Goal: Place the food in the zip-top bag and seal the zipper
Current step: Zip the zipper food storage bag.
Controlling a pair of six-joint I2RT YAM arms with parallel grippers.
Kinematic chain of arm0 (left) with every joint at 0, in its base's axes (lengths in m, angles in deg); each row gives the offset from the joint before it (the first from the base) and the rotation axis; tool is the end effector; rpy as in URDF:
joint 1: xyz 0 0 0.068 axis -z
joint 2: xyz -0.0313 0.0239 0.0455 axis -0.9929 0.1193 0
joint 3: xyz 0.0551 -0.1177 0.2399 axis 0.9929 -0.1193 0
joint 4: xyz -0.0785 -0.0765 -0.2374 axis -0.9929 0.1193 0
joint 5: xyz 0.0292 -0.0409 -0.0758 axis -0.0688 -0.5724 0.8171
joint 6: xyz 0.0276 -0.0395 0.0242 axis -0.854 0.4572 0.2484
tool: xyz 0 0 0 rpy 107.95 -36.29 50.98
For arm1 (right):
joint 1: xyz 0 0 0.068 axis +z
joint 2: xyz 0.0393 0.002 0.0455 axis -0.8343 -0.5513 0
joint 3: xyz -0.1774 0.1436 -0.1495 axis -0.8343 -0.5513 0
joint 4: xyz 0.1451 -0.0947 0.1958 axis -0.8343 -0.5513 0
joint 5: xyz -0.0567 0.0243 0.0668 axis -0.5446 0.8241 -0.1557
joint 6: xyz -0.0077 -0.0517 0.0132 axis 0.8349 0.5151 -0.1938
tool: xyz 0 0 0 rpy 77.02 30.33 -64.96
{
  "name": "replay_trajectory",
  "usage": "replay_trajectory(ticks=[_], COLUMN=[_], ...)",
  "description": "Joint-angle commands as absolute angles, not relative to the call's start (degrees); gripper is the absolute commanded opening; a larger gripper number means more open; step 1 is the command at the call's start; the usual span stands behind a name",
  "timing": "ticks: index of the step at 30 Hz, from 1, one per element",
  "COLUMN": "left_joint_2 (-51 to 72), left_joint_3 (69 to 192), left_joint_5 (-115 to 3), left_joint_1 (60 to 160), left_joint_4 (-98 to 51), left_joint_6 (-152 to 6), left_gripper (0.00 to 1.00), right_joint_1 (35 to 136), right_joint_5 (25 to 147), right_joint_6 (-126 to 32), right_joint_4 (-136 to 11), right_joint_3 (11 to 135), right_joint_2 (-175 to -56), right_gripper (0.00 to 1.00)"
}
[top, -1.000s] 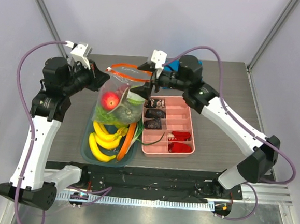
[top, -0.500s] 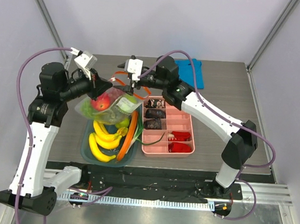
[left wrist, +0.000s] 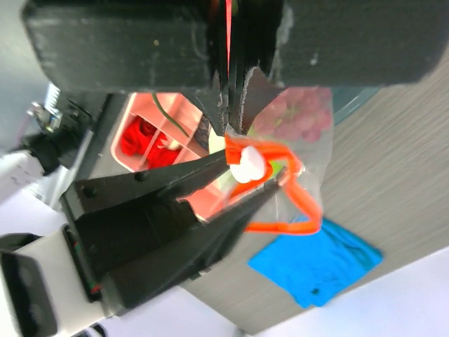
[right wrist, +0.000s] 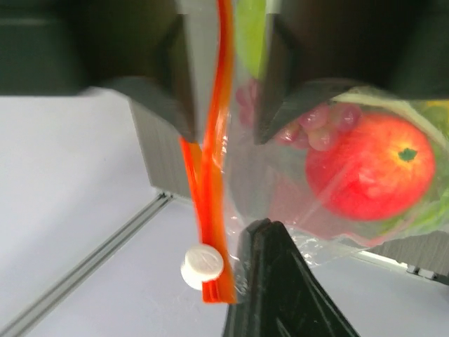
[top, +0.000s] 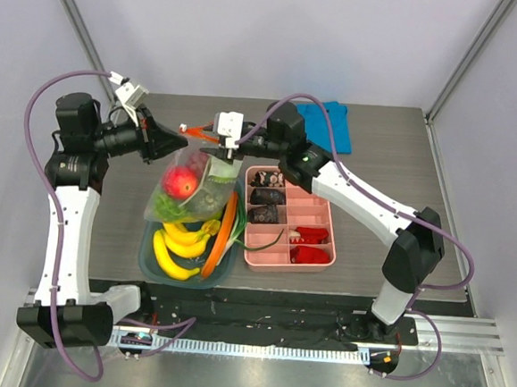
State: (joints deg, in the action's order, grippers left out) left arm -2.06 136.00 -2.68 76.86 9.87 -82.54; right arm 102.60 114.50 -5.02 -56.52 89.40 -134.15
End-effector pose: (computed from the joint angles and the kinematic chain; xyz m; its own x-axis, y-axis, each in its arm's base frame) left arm 0.2126 -0.0080 0.4429 -0.3151 -0.0537 -0.9475 0.7758 0.5606 -0.2898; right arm 0.2750 0.3153 0.3968 0.5460 -0.1053 -0.8312 -0.8259 0.0992 -0.5551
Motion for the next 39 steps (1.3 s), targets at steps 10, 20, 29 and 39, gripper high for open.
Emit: replay_trajectory(ticks=[10, 20, 29, 39], left_joint_2=[-0.97, -2.20, -2.91, -7.38], left_joint_3=[139.52, 135.74, 132.66, 126.87], left_joint_5=[14.80, 17.88, 16.29, 15.43], left_joint_1=[75.94, 76.38, 77.35, 82.62], left_joint_4=[8.44, 8.53, 10.89, 11.08], left_joint_6=[-90.27, -89.13, -92.11, -94.40], left_gripper=[0.00, 0.00, 0.00, 0.00], right_joint_1=[102.51, 102.51, 102.42, 101.28], right_joint_5=[115.41, 121.21, 127.63, 131.41], right_joint_6=[-9.96, -8.30, -8.21, -4.16], right_joint_4=[-56.96, -58.89, -71.80, -84.46], right_joint_3=[93.92, 95.76, 102.36, 107.89], right_joint_2=[-132.58, -134.69, -135.66, -138.28], right_gripper=[0.94, 0.94, 0.97, 0.96])
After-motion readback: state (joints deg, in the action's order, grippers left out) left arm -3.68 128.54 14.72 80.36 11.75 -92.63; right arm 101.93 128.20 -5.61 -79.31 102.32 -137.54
